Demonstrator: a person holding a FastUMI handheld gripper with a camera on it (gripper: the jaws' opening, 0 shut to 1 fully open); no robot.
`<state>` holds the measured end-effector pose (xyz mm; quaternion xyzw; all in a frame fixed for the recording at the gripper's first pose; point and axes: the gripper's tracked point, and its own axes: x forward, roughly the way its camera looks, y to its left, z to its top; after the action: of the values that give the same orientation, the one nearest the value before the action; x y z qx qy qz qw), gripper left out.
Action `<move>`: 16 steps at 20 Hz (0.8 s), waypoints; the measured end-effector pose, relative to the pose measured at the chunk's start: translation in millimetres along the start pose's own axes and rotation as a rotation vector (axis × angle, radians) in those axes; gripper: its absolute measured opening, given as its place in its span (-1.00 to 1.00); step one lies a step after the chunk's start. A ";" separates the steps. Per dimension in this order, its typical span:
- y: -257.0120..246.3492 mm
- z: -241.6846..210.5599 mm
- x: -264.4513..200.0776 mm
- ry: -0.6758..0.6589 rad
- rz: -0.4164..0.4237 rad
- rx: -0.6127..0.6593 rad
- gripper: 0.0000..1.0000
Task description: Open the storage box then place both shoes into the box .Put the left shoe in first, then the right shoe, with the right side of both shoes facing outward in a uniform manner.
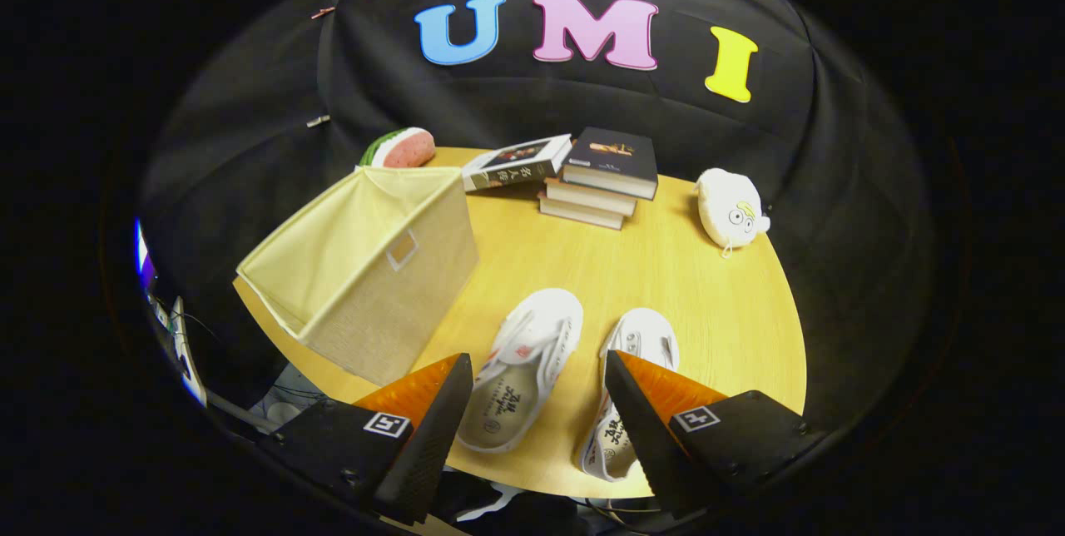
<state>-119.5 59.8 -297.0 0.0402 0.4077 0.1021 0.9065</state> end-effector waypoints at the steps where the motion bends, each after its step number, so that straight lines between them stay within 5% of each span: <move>1: -3.0 -10.8 9.1 0.023 -0.011 0.000 0.97; 6: -8.6 -37.1 69.3 0.101 -0.042 0.042 0.79; 8: -11.4 -35.6 93.8 0.101 -0.083 0.068 0.47; 11: -26.2 -32.0 117.8 0.102 -0.161 0.170 -0.40; 13: -20.8 -22.6 109.2 0.093 -0.142 0.240 -0.83; 16: -11.1 -10.0 93.1 0.089 -0.119 0.261 -0.87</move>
<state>-65.1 69.2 -373.4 0.1290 0.4590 -0.0040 0.8790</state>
